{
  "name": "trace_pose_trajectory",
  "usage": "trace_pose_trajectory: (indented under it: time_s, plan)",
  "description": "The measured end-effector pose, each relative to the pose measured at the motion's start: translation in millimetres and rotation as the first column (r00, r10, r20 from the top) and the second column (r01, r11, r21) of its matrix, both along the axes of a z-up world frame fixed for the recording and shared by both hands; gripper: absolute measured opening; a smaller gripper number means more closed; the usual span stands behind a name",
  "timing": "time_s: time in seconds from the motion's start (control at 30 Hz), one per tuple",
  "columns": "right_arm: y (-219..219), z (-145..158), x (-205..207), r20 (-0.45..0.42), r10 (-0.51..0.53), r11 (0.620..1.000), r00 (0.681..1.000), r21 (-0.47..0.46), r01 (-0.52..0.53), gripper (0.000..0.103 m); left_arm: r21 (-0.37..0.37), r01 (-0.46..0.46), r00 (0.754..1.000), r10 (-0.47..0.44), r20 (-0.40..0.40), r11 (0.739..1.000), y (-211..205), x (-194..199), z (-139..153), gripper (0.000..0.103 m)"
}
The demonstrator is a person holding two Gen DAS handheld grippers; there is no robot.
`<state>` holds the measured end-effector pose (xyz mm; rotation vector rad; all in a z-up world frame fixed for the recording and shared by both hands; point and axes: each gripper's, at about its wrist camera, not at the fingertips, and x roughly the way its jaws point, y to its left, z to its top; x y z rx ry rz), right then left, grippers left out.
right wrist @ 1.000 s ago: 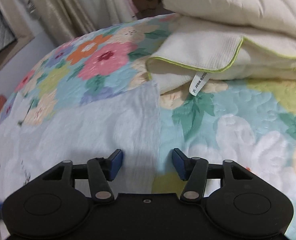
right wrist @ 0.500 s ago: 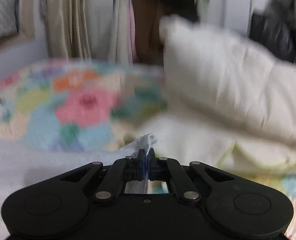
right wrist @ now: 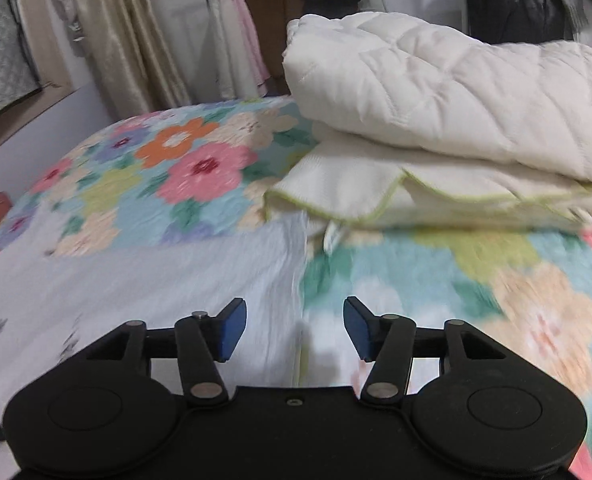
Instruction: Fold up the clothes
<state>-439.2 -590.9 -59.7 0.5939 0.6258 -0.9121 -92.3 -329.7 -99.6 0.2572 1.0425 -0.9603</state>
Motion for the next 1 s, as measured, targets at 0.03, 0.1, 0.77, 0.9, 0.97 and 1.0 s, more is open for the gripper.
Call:
trace_pose_trajectory:
  time_s: [0.03,0.1,0.77,0.9,0.97,1.0]
  plan:
    - [13.9,3.9,-10.2,0.015,0.01,1.0,1.0,0.023,-0.011,0.06,0.0,0.006,1.0,-0.006,0.005,1.0,9.5,-7.1,2.1,0.067]
    - [45.9,10.2,-31.2,0.036,0.035,0.997,0.999,0.071,-0.037,0.06,0.001,0.013,1.0,-0.013,0.013,1.0,31.8,-22.0,6.7,0.067]
    - [300.2,-108.3,-135.3,0.309,-0.049,0.994,0.95,0.113,0.015,0.012,0.067,-0.405,0.914,0.404,0.033,0.912,287.5,-48.3,5.4,0.072]
    - [325.7,-62.1,-123.4,0.223,0.035,0.994,0.974,-0.113,-0.01,0.008,0.083,-0.42,0.908,0.417,0.046,0.904,297.8,-50.7,1.7,0.072]
    - [337.1,-47.6,-125.4,0.181,0.035,0.989,0.983,-0.147,-0.008,0.007,0.097,-0.418,0.909,0.417,0.031,0.903,298.9,-54.2,-2.5,0.073]
    - [339.2,-51.5,-129.1,0.178,0.019,0.993,0.984,-0.116,0.002,0.007,0.108,-0.422,0.906,0.422,0.029,0.9,300.1,-56.5,-6.2,0.073]
